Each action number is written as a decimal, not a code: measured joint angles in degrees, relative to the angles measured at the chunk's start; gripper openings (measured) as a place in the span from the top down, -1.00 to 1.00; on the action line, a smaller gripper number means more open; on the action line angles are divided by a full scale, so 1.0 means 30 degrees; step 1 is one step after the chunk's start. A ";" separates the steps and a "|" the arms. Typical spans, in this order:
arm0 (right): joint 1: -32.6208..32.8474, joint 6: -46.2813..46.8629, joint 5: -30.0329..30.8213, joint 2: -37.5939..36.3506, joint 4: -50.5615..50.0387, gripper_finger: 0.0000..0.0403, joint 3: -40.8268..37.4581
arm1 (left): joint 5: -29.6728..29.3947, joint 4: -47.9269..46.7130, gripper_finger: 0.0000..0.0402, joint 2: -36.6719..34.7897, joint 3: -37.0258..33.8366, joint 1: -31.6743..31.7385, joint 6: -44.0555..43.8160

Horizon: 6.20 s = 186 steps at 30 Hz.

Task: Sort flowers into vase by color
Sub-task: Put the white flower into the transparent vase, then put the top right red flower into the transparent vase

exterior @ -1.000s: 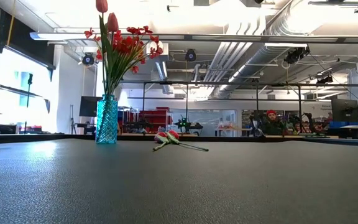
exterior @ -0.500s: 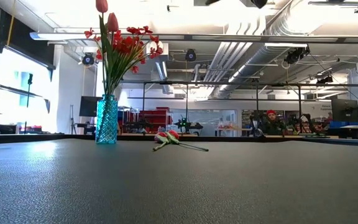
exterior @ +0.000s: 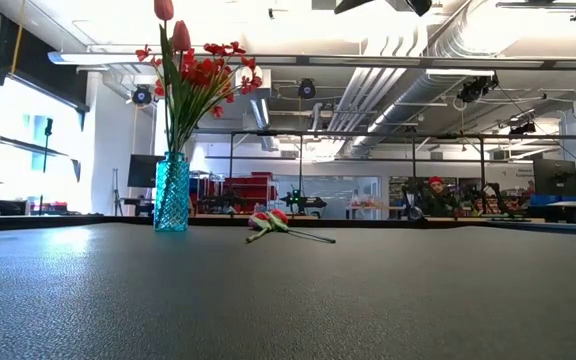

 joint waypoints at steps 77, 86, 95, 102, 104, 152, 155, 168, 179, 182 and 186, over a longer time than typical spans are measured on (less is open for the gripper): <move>-0.9763 -0.4424 -1.2138 1.2736 0.3443 0.32 0.0075 | -0.9754 -0.4436 -0.04 -0.1069 0.2714 0.0029 -0.6314; -0.9726 -0.4985 -1.2276 1.2794 0.3376 0.95 0.0036 | -1.2412 -0.3072 -0.04 -0.0047 0.2706 0.0036 -0.5766; -0.9283 -0.2515 -1.2592 1.2219 0.3473 0.98 -0.0043 | -1.3853 -0.1535 -0.04 -0.0095 0.3246 0.0036 -0.4709; -0.8624 -0.1964 -0.9364 0.9687 0.2684 1.00 -0.0044 | -1.3500 -0.1341 -0.04 -0.0080 0.3246 0.0036 -0.4247; -0.8464 -0.1407 -0.8165 0.8882 0.2119 1.00 -0.0044 | -1.3759 -0.1336 -0.04 -0.0058 0.3246 0.0036 -0.4368; -0.1498 -1.3361 -1.4659 0.1931 1.3800 1.00 0.0000 | 0.0039 1.6384 -0.04 0.9499 0.3260 1.2440 0.2429; -0.1392 -1.3464 -1.4567 0.1931 1.3736 1.00 0.0000 | 0.0838 1.6639 -0.04 1.0005 0.3260 1.2911 0.2078; -0.1311 -1.3040 -1.4921 0.1937 1.3154 1.00 0.0000 | 0.2041 1.8033 0.60 1.0460 0.3260 1.3158 0.2231; -0.1333 -1.1258 -1.3905 0.1945 1.1747 0.62 0.0007 | 0.0942 0.8034 0.98 0.8763 0.5507 1.2945 0.3664; -0.1378 -1.0187 -1.3132 0.1945 1.0457 0.44 0.0007 | 0.0307 0.1817 0.99 0.8597 0.8438 1.2502 0.4162; -0.1601 -0.8329 -1.2097 0.1945 0.7873 0.29 0.0015 | 0.1078 -0.4688 0.99 0.8597 1.1719 1.1633 0.3901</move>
